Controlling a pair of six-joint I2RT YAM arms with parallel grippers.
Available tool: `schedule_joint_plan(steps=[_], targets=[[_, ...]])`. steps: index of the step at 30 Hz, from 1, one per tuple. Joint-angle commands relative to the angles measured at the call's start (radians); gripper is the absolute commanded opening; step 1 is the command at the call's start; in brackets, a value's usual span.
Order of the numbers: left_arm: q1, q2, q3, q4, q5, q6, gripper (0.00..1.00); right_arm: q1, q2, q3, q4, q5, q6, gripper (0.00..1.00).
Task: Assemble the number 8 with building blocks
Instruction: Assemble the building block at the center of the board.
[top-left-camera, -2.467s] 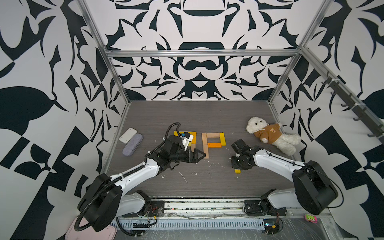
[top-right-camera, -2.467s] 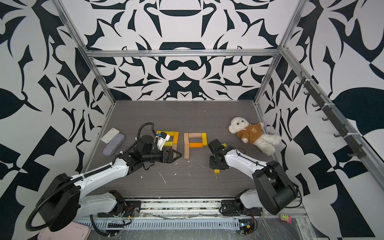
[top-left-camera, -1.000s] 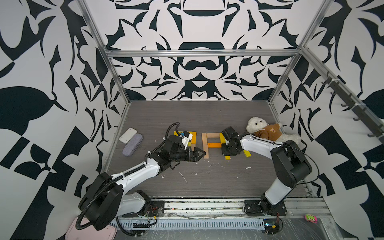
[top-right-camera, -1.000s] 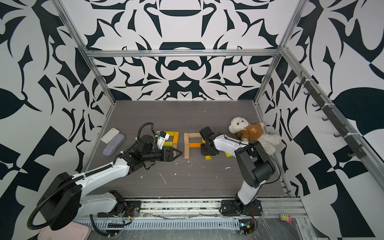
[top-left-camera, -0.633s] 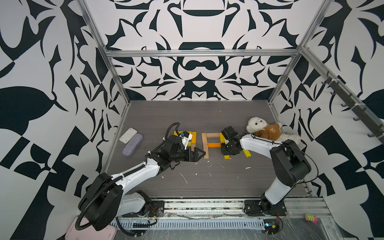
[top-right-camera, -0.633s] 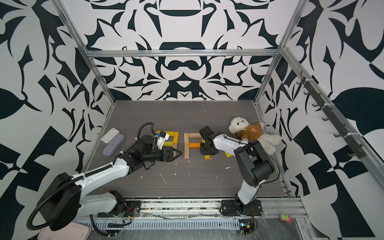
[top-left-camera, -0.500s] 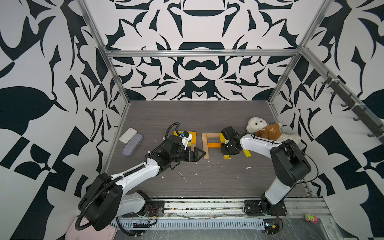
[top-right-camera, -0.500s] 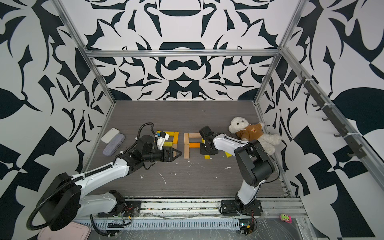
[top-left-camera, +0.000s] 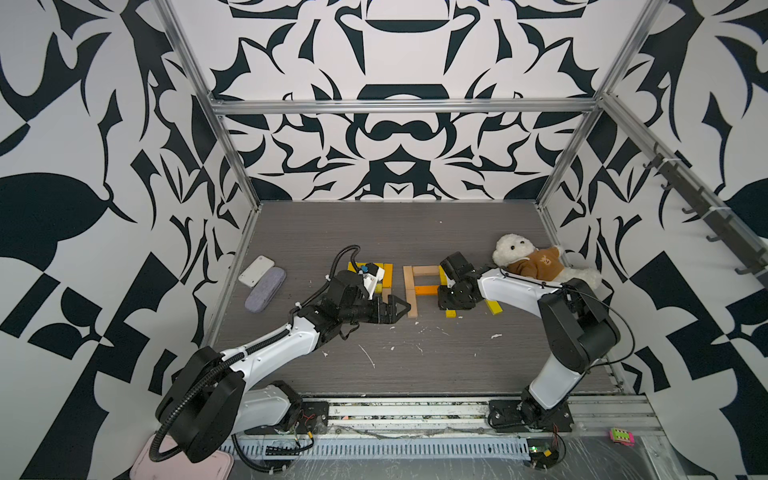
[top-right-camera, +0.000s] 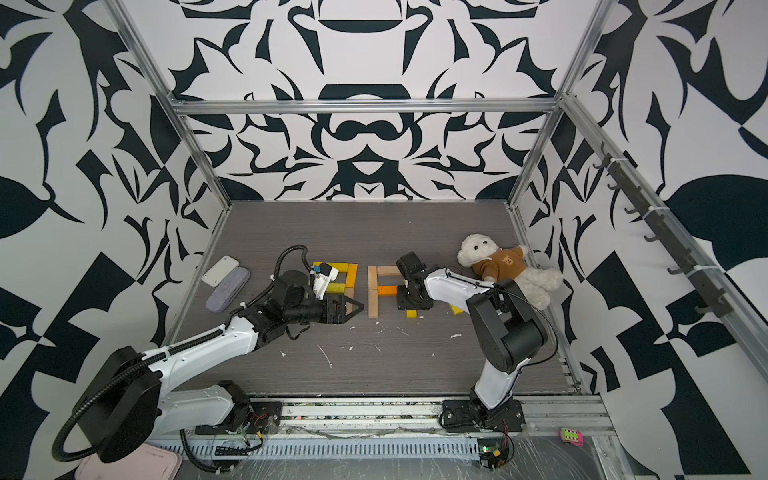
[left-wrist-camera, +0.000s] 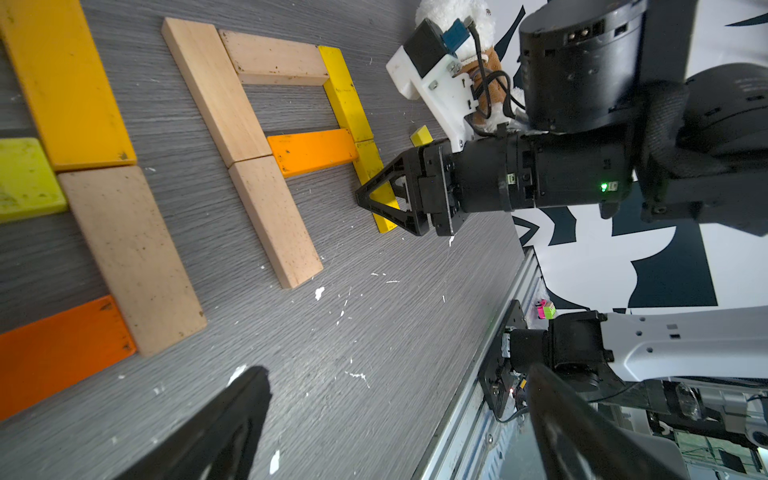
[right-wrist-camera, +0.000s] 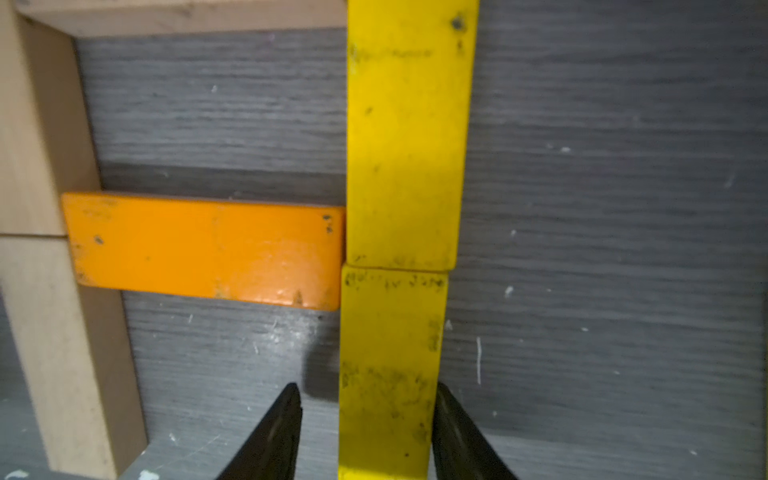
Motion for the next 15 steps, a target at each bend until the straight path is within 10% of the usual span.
schedule_joint_plan(steps=[1,15], targets=[[-0.004,-0.022,-0.007,-0.008,-0.008,0.015,0.99,0.004,-0.032,0.009,-0.001,-0.011,0.028,0.56],[-0.003,-0.038,-0.043,0.072,0.01,0.008,0.99,-0.179,-0.298,-0.115,-0.078,0.025,-0.033,0.76]])
